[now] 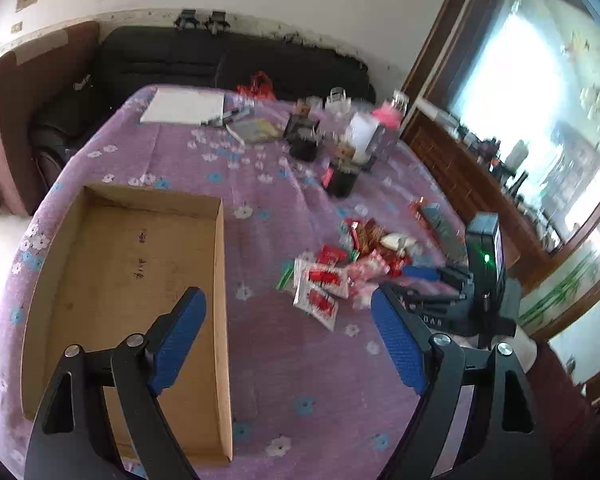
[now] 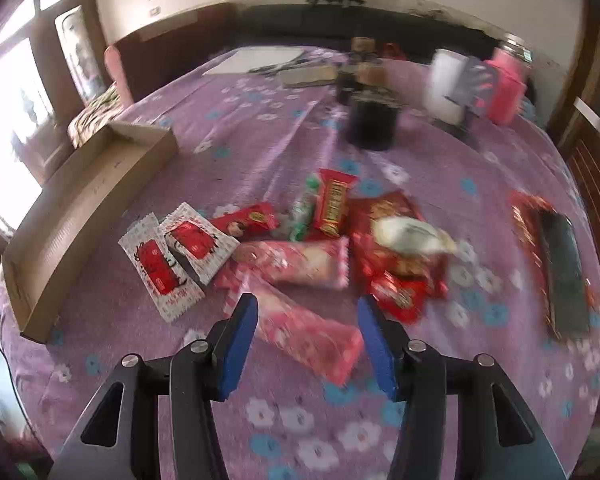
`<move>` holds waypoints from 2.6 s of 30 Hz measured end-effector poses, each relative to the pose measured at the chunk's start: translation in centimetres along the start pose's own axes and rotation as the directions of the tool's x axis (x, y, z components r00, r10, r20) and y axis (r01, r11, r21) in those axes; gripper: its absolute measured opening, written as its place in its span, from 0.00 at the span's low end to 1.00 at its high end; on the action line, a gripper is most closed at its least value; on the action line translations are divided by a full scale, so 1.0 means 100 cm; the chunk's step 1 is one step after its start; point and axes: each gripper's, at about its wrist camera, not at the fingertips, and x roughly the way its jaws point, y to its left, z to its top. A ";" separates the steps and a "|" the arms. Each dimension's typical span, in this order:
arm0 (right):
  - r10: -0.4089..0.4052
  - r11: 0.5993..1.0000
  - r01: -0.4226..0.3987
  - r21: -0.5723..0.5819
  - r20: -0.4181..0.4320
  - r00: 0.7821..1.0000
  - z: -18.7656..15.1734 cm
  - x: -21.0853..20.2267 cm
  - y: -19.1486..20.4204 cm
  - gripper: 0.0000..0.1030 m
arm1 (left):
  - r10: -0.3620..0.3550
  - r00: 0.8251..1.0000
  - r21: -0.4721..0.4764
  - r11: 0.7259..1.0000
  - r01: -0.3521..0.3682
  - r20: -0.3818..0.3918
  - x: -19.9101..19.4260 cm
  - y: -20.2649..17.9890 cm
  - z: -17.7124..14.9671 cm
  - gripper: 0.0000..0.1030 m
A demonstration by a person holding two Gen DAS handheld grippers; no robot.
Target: Organize snacks
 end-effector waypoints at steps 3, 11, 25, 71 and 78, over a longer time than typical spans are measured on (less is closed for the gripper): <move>0.053 0.995 -0.054 -0.089 -0.007 0.999 0.000 0.009 0.012 0.53 | 0.015 0.999 0.017 1.000 -0.014 -0.044 0.004 -0.011 -0.003 0.83; 0.084 0.986 -0.087 -0.141 -0.029 0.996 -0.032 0.022 0.011 0.26 | 0.058 0.993 -0.036 0.997 -0.062 -0.098 0.061 -0.054 -0.024 0.83; 0.124 0.989 -0.126 0.079 0.027 0.992 -0.078 -0.009 -0.039 0.26 | 0.378 0.923 0.035 0.926 -0.376 -0.078 0.154 -0.074 -0.032 0.83; 0.164 0.965 -0.179 0.194 0.090 0.982 -0.091 -0.054 0.004 0.25 | 0.130 0.923 0.483 0.873 0.067 -0.362 0.138 -0.072 -0.072 0.50; 0.185 0.961 -0.197 0.196 0.079 0.980 -0.096 -0.047 0.005 0.25 | 0.282 0.949 0.660 0.741 -0.122 -0.142 0.125 -0.098 -0.095 0.77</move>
